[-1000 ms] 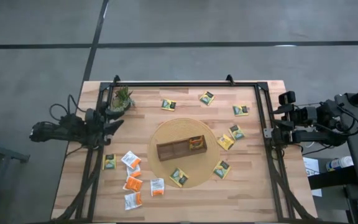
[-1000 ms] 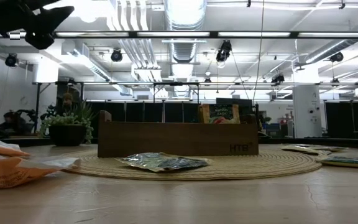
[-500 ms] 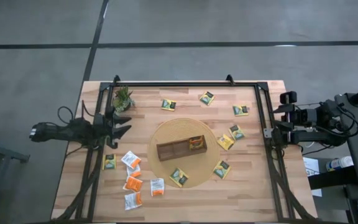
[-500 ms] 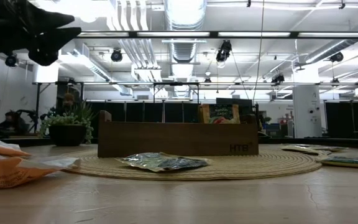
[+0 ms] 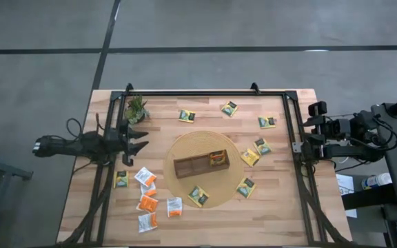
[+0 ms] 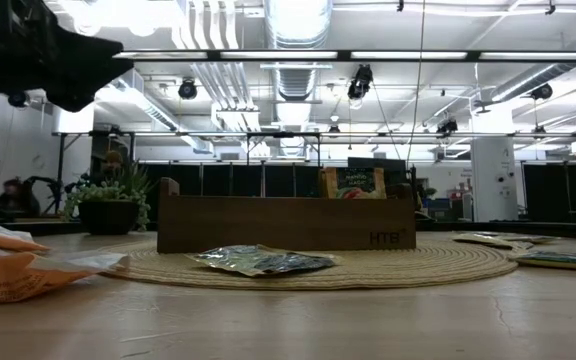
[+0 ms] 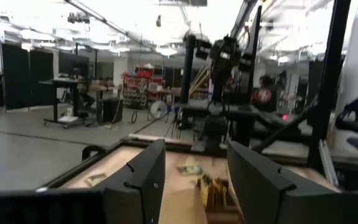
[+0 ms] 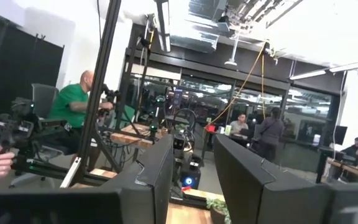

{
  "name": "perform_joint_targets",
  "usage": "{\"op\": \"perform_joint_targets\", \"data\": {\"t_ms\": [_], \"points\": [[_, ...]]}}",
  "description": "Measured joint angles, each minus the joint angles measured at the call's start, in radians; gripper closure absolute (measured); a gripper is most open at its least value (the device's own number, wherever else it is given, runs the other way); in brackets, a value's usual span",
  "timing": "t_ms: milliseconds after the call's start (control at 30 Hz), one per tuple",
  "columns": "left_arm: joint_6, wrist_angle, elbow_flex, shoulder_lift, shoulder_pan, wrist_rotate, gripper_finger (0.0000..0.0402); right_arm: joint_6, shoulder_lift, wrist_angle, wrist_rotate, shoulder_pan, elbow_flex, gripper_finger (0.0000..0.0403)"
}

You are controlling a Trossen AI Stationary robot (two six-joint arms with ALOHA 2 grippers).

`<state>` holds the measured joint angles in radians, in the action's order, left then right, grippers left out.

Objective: Pick & Place Tea
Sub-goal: Put the yellow tea bag into the middle section of the wooden organizer

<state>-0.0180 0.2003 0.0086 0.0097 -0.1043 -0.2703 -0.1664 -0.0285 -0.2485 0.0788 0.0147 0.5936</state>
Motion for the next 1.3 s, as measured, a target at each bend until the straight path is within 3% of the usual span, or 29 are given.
{"op": "perform_joint_targets", "data": {"t_ms": [467,900,1067,1167,1300], "points": [[-0.009,-0.110,-0.001,0.002,0.000,0.000,0.0235,0.078,-0.035,0.085,0.000,0.000,-0.031,0.0274],[0.019,-0.175,0.006,0.025,0.000,0.002,0.0235,0.087,-0.232,0.105,0.000,0.000,-0.011,0.0286],[-0.046,-0.167,0.004,0.025,0.000,0.003,0.0235,0.109,-0.310,0.099,0.014,0.000,-0.002,0.0290],[-0.062,-0.175,0.003,0.025,0.000,0.064,0.0235,0.119,-0.358,0.096,0.089,0.000,0.003,0.0291],[-0.038,-0.193,0.000,0.027,0.000,0.219,0.0235,0.109,-0.407,0.097,0.218,0.000,0.019,0.0291]]}}
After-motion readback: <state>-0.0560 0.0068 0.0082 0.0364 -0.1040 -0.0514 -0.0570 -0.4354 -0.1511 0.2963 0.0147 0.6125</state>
